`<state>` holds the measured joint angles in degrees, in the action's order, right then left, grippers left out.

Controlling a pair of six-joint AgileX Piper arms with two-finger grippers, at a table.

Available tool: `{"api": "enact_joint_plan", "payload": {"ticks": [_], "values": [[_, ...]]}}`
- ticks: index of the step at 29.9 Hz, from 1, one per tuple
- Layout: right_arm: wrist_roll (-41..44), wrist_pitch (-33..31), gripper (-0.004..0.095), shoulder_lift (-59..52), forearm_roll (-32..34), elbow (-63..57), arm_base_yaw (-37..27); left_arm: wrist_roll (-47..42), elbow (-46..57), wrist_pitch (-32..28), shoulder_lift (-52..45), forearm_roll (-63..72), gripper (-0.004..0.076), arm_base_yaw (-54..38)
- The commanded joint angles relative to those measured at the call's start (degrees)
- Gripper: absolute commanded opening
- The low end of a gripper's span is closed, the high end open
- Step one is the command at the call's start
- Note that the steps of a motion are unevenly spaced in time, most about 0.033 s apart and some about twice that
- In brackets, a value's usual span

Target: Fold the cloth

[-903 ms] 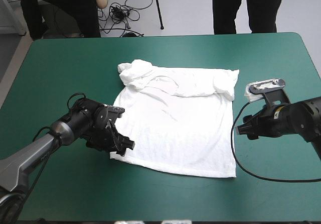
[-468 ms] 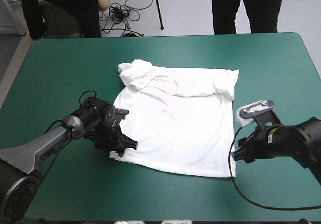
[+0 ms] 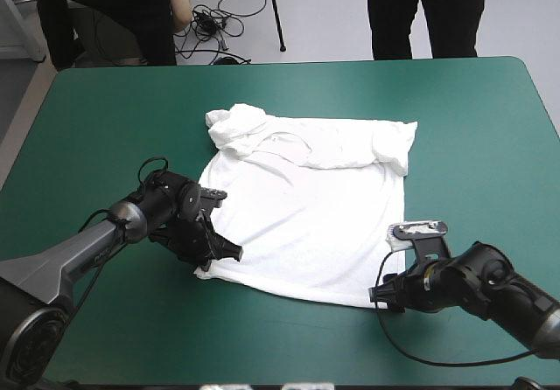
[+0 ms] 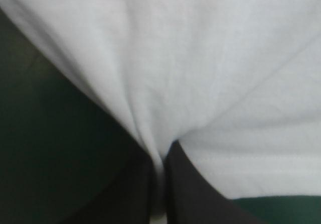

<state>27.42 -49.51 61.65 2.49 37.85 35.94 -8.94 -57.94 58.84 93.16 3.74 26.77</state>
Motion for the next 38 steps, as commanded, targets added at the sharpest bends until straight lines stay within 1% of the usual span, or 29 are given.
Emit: {"api": "enact_joint_plan", "payload": {"ticks": [1,7,8,10,11,14,16,17,19,20,23,25,31,35,38], "values": [[0.95,4.4,0.0635,3.38,-0.02,-0.39,1.01,0.02,0.42,-2.19,-0.13,-0.11,-0.0009,0.5],[1.43,8.08,0.0632,10.75,0.14,-0.39,1.33,0.02,0.42,-2.19,-0.13,0.12,-0.0009,0.5],[1.43,8.33,0.0625,12.09,0.14,-0.39,1.33,0.02,0.42,-2.19,-0.13,0.22,-0.0009,0.5],[1.04,8.45,0.0578,14.89,0.14,-0.39,1.33,0.02,0.42,-2.42,-0.13,1.12,-0.0009,0.5],[0.56,8.33,0.0539,15.94,-0.43,-0.39,1.33,0.02,0.42,-2.55,-0.13,1.61,-0.0009,0.5],[-2.45,8.32,0.0375,18.98,-2.49,-0.39,1.33,0.02,0.42,-2.82,-0.13,2.27,-0.0009,0.5],[-3.99,8.76,0.0236,20.43,-4.31,-0.39,1.33,0.02,0.42,-3.17,-0.13,2.13,-0.0009,0.5],[-4.67,8.88,0.0178,20.8,-4.5,-0.39,1.33,0.02,0.42,-3.45,-0.13,2.13,-0.0009,0.5],[-4.67,9.5,0.0031,21.13,-4.59,-0.39,1.33,0.02,0.42,-3.86,-0.13,2.27,-0.0009,0.5],[-4.56,9.81,-0.0017,21.13,-4.59,-0.39,1.33,0.02,0.42,-4.2,-0.13,2.27,-0.0009,0.5],[-4.57,10.01,-0.0017,20.56,-3.17,-0.27,1.33,0.87,0.42,-6.84,-0.26,2.03,-0.0009,0.5],[-4.46,8.83,-0.0017,19.38,-1.4,0.58,1.33,1.32,0.42,-8.31,-0.91,1.22,-0.0009,0.5],[-0.96,-0.11,-0.0017,11.03,6.57,9.49,1.33,1.32,0.31,-8.42,-8.66,-2.8,-0.0009,0.5],[-0.37,-6.22,-0.0017,5.35,10.0,18.68,1.33,2.41,-1.4,-7.18,-17.99,-3.36,-0.0009,0.5],[-1.18,-10.53,-0.0017,2.33,11.94,25.69,1.33,3.06,-4.5,-5.35,-24.77,-3.11,-0.0009,0.5]]}}
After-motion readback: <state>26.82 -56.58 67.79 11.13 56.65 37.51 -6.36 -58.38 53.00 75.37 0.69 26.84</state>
